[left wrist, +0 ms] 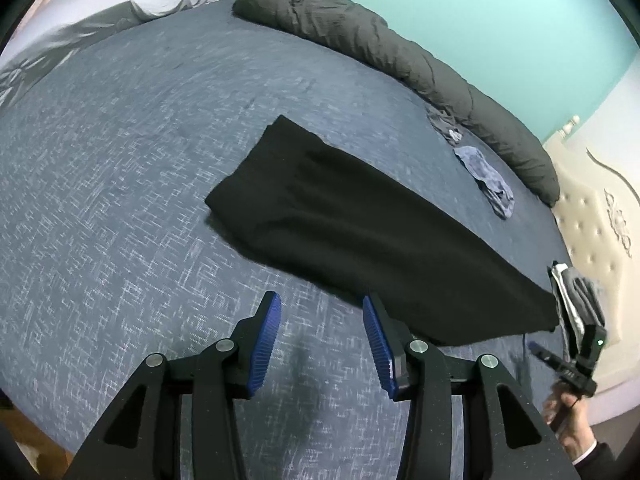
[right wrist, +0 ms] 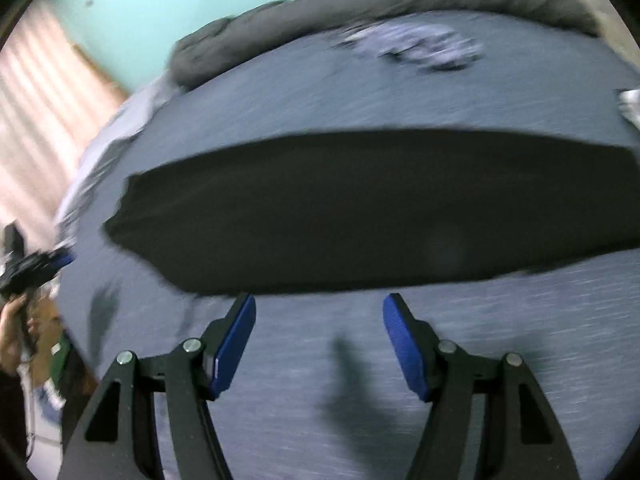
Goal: Fold clothes
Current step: 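Open both tools and release the folded black garment on the bed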
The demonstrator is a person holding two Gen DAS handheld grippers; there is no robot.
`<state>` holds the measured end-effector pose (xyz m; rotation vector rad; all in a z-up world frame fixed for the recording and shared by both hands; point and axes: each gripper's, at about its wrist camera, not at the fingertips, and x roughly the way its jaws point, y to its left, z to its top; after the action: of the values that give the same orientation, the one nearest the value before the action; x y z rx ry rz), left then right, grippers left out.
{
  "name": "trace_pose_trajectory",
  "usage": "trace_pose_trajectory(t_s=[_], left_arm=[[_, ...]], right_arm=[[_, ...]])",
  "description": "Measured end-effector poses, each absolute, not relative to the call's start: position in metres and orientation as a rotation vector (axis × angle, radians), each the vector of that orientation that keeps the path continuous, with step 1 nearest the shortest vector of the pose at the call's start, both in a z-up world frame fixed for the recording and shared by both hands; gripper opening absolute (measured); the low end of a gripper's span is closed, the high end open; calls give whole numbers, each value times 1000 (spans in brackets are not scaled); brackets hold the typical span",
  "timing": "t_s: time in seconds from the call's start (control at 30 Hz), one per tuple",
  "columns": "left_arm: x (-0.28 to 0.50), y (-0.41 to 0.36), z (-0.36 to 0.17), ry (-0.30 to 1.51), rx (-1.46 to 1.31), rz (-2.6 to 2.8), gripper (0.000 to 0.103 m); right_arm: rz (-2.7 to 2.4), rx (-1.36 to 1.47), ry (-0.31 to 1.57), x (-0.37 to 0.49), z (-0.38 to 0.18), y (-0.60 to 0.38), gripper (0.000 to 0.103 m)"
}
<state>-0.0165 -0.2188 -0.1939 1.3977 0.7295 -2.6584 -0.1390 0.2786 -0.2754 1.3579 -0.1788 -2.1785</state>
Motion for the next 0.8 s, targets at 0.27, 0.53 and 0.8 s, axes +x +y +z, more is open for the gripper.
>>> trace_pose_trajectory(t_s=[0.27,0.53,0.8], left_arm=[[-9,-196,-193,694,1342,-2708,52],[-11,-185,-222,785,1319,-2696,57],[-16,-180,-251,906,1252,-2687,57]], right_arm=[[-2027,1381,-149,-113,-311,173,67],[-2005,1402,-198,-118,-326,124,66],[-2019,1382,-228,-131,-332,109,61]])
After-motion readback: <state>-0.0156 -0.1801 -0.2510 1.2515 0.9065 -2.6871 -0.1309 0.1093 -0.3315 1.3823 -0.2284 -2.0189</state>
